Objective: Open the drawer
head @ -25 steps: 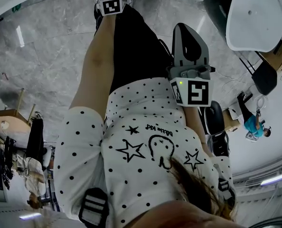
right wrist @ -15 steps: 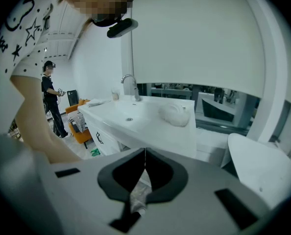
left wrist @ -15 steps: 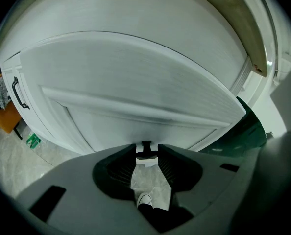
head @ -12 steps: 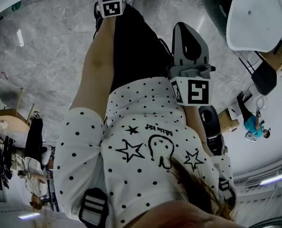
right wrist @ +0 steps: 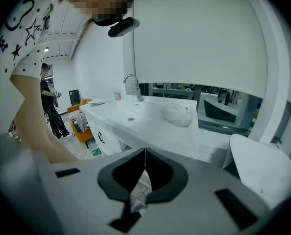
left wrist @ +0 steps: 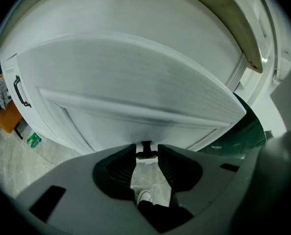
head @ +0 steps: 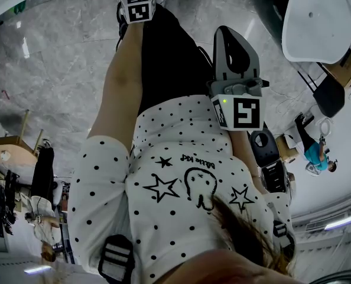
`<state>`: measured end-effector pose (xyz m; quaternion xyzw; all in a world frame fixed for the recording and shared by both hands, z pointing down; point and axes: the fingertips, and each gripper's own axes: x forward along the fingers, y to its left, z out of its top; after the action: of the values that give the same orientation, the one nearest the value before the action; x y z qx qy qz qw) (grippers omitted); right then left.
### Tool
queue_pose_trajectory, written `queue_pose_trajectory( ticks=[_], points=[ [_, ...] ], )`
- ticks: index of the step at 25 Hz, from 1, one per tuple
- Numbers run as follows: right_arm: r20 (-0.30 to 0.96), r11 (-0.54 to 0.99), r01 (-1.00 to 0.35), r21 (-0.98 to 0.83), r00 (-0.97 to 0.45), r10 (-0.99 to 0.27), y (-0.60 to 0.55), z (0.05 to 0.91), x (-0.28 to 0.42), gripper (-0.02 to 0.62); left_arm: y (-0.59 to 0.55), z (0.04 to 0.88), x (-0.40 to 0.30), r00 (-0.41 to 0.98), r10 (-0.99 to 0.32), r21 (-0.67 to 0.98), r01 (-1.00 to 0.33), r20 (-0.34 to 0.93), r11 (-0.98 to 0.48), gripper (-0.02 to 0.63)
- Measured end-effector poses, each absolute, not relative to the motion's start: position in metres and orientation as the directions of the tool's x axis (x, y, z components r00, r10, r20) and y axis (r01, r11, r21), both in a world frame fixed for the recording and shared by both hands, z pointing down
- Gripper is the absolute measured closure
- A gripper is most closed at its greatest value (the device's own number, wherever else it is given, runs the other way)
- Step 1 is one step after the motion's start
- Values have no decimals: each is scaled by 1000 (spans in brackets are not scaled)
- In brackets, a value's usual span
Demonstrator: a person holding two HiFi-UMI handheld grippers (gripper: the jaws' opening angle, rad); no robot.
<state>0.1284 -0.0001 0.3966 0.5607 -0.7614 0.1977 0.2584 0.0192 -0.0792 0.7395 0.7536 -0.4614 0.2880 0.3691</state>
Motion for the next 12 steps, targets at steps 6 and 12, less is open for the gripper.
queue_pose_trajectory(
  ticks=[6,12],
  points=[
    [614,297,-955,-13,-242,-751,0,396,128,581,-68,741,17,407,-472,290,-908,782,-303,466],
    [613,304,-952,-14,-249,-750,2,398,124,581,-61,743,14,408,-468,291,-908,784,-303,466]
  ],
)
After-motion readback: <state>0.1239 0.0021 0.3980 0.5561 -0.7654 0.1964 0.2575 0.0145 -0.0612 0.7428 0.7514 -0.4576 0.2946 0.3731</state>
